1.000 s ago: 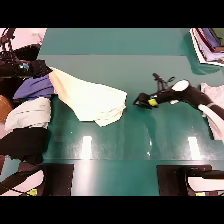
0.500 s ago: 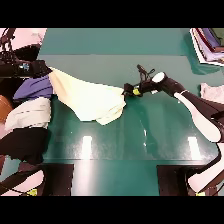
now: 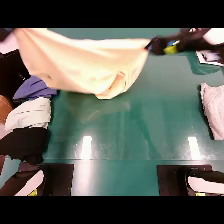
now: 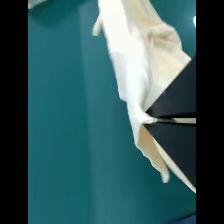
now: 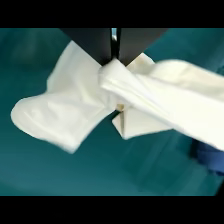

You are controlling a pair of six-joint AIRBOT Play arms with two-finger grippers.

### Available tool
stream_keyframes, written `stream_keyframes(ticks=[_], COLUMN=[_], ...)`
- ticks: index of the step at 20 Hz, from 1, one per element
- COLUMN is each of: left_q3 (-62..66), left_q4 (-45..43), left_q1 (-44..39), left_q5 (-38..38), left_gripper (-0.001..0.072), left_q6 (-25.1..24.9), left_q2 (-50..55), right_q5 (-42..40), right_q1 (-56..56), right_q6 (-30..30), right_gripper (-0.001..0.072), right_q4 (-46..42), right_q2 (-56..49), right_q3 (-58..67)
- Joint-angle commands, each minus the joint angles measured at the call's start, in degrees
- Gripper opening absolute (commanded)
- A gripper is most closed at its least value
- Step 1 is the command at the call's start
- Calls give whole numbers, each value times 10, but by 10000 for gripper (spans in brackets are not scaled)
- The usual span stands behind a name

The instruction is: Fold the shirts.

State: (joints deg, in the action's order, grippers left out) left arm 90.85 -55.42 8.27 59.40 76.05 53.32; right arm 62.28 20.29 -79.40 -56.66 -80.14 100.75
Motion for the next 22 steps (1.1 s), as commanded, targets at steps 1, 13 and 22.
stream_keyframes(ticks=[1,13,22], left_q3=[99,225,-73], left_q4=[7,21,17], left_q1=[0,1,0], left_q5=[26,34,67], left_gripper=[25,23,24], left_q6=[1,20,20], left_q2=[-57,-112,82], right_q5=[107,146,185], right_q1=[-20,-28,-41], right_q6=[-5,-87,-99], right_gripper=[14,13,13], right_q4=[-69,-229,-229], right_q2=[112,296,31], right_q3=[78,132,41])
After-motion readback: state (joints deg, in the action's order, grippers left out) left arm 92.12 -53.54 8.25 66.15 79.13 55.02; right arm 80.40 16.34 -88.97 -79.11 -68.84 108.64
